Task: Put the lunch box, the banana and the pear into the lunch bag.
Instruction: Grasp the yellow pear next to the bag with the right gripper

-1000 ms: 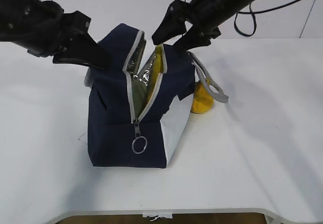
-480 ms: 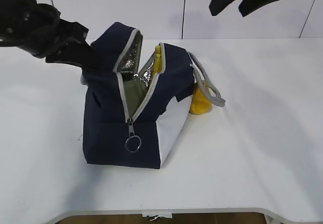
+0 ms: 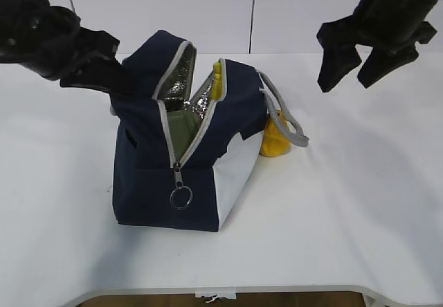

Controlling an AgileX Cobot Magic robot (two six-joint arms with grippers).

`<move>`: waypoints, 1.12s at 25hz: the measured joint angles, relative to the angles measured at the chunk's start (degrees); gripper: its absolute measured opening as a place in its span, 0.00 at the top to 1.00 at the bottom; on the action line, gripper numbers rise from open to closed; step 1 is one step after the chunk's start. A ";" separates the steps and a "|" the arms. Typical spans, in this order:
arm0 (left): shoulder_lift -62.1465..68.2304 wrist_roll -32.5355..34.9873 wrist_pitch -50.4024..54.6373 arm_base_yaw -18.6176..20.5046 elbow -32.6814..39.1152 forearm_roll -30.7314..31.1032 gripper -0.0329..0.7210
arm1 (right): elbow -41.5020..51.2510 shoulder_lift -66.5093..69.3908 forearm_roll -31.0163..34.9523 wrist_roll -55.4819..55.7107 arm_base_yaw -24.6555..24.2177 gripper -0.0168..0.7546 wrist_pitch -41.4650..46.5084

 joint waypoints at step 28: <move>0.00 -0.23 1.25 0.00 0.00 0.14 0.96 | 0.43 14.75 20.34 -0.55 0.00 0.39 -9.54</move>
